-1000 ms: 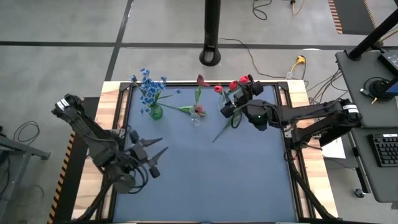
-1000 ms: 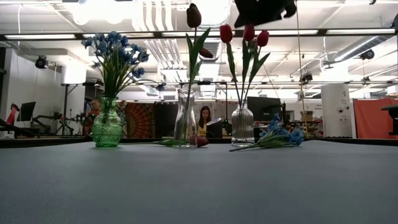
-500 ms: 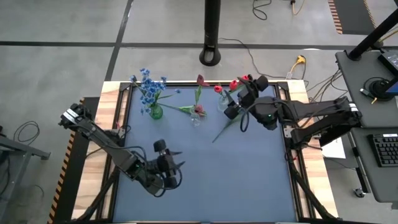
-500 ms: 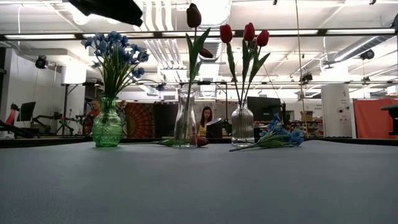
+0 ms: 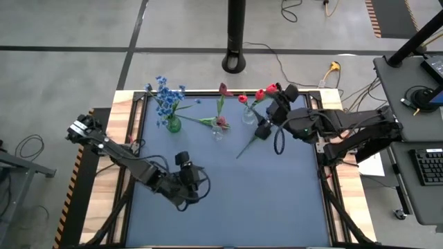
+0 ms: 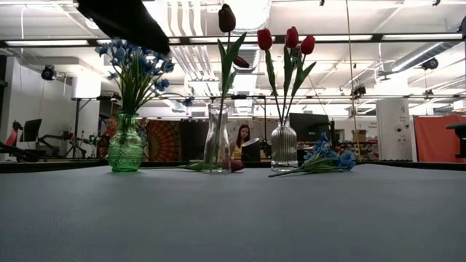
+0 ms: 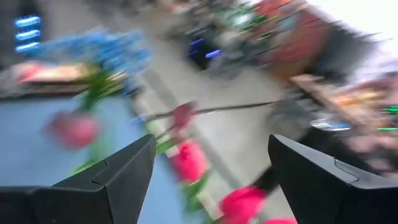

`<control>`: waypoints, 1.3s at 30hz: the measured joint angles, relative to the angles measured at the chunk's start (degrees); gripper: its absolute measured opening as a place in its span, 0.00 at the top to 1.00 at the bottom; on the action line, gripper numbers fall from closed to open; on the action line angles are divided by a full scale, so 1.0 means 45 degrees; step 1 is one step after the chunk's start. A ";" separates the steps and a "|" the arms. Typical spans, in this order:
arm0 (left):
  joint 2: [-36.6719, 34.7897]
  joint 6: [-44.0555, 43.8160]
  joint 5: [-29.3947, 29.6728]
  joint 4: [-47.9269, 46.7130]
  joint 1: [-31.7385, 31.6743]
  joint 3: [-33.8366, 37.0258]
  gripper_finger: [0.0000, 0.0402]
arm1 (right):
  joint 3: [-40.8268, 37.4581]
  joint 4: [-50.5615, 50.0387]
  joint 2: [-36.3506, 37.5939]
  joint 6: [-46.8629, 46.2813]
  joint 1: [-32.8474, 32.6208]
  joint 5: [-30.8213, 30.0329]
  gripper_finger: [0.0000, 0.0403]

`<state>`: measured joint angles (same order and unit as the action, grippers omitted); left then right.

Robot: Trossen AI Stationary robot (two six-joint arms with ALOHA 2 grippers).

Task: Sort flowers into vase by color
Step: Put the blue flowers into the green vase

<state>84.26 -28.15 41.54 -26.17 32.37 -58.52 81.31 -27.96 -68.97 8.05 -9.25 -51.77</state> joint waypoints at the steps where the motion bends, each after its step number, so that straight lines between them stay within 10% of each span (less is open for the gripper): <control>1: 0.0152 0.0033 0.0004 0.0202 -0.0198 0.0035 0.58 | 0.0114 -0.0704 0.0000 -0.0548 0.0000 0.0754 0.25; 8: 0.1737 0.1863 0.0160 0.3795 -0.1089 0.0039 0.58 | 0.0616 -0.3936 0.0000 -0.3637 -0.0105 0.4911 0.27; 18: 0.4692 0.5531 0.3262 1.0484 -0.1760 0.0039 0.58 | 0.0653 -0.6845 0.0000 -0.5511 -0.0795 0.4946 0.32; 29: 0.8491 0.7023 0.2314 1.6798 -0.3309 0.0034 0.58 | 0.0630 -0.7068 -0.0010 -0.5493 -0.1224 0.4944 0.34; 39: 1.0068 0.5628 0.0564 1.7433 -0.4756 0.0034 0.58 | 0.0541 -0.7063 -0.0029 -0.5469 -0.1224 0.4936 0.34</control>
<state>129.56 -2.83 44.08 52.28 10.96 -58.37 83.74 -59.75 -69.10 -16.56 -14.76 -29.56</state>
